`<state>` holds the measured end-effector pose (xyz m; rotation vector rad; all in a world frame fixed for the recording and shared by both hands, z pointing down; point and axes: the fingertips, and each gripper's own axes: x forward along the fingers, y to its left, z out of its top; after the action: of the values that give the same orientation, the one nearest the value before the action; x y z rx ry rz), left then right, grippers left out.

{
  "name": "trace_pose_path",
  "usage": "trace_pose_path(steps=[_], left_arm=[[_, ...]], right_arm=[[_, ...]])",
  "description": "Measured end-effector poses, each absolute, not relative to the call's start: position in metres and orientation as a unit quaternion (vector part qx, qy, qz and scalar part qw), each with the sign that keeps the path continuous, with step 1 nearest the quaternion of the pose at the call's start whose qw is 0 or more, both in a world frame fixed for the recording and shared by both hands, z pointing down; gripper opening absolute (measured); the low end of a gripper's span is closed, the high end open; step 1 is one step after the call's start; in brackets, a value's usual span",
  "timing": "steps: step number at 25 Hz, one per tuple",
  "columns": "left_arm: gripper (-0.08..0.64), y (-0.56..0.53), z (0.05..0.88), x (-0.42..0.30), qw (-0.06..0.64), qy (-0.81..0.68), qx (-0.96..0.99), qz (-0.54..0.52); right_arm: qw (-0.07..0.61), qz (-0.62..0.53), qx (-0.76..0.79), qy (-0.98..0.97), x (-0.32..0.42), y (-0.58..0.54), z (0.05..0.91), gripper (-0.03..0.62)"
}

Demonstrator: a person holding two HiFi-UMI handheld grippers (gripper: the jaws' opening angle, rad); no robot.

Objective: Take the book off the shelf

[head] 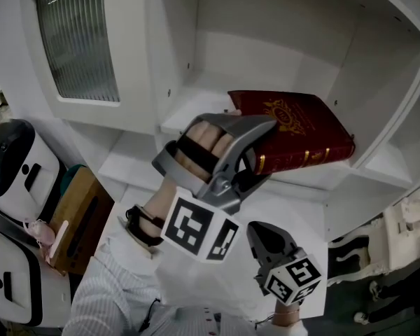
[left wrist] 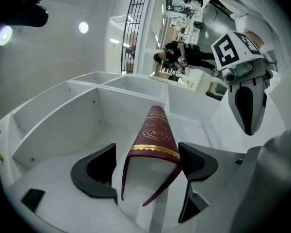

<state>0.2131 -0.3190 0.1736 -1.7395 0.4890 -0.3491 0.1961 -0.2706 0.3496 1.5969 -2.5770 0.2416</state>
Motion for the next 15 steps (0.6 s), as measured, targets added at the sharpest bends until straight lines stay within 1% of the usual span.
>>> trace_pose_path(steps=[12, 15], left_arm=[[0.382, -0.317, 0.176, 0.225, 0.623, 0.194, -0.743, -0.148], [0.279, -0.319, 0.174, 0.224, 0.636, 0.204, -0.729, -0.151]], right_arm=[[0.059, 0.09, 0.526, -0.844, 0.198, -0.271, 0.358, 0.017], [0.063, 0.092, 0.526, -0.843, 0.198, -0.271, 0.36, 0.017]])
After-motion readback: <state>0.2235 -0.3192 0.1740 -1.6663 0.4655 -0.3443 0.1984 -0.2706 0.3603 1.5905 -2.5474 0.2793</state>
